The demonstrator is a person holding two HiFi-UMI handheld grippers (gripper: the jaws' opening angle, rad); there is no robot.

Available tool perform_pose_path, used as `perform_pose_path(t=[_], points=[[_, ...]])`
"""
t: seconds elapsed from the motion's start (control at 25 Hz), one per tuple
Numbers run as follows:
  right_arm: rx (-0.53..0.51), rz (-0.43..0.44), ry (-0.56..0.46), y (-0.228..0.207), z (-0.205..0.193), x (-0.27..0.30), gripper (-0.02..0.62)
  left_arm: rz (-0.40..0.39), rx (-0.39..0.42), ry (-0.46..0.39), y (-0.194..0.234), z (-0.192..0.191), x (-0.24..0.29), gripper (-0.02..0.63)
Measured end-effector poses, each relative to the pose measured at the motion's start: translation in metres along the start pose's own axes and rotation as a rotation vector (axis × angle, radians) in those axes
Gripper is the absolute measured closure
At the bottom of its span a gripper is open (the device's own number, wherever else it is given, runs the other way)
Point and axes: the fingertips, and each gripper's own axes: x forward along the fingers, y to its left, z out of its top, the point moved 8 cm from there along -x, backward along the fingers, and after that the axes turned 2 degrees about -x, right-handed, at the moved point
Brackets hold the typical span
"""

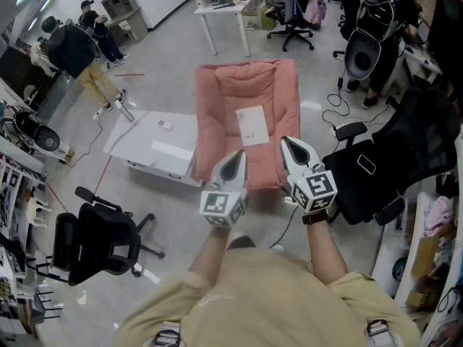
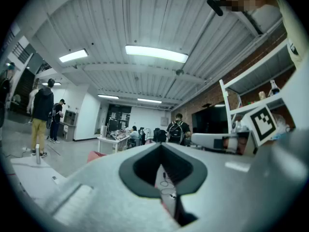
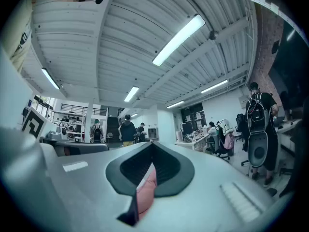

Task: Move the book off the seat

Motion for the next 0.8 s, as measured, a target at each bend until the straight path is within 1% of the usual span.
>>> perform_pose_path(t=[0.2,0.36,0.56,0.8], points=[[0.014,0.006,0.033,-0.011,-0.014,0.006,0.592,0.009,-0.041,0.033,-0.003,-0.01,0.013,0.604],[0.036,-0.007,0.058,-0.025,-0.029,0.024,0.592,-0.001,-0.066,0.059,0.01,-0.027,0.034,0.604],[0.065,0.014,0.069,-0.041,-0.048,0.07,0.592,-0.031,-0.09,0.084,0.051,-0.047,0.072,0.604],[0.086,-0.022,0.143,-0.066,-0.067,0.152,0.592,-0.063,-0.126,0.137,0.124,-0.06,0.132,0.604]])
